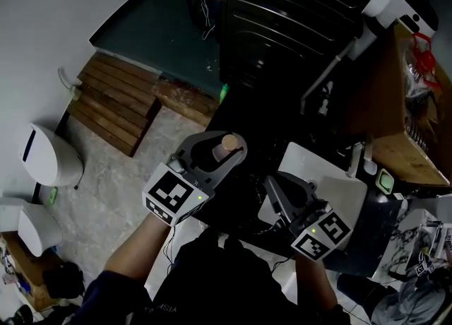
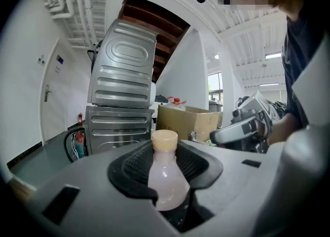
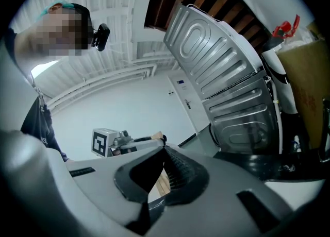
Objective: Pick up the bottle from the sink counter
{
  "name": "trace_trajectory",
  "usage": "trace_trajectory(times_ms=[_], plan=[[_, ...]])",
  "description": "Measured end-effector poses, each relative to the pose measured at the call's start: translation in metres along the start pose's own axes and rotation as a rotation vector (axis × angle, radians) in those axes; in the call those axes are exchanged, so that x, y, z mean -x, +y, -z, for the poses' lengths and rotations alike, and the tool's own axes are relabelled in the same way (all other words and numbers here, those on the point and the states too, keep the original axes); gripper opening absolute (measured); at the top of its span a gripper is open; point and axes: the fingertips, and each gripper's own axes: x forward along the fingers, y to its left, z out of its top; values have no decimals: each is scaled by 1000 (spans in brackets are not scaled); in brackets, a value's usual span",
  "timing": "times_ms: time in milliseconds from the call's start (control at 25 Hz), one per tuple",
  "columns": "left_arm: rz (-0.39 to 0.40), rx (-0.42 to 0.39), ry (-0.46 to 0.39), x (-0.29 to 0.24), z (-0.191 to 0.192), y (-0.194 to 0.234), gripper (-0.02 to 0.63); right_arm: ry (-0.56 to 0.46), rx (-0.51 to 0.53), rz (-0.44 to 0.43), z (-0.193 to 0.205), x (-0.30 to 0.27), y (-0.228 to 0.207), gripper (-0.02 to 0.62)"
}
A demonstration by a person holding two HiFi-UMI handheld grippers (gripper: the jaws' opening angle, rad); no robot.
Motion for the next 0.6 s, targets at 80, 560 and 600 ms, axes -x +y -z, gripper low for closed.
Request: trace_trajectory(times_ms=[80,560,600], plan=[[-5,6,-1,3,2,-4,141,0,1,-1,0,1,1,18],[-16,30,4,18,2,-26,141,-3,10,-5,-1,12,9,18],[-16,31,7,19,3,-28,141,-3,10,-6,0,13,10,18]])
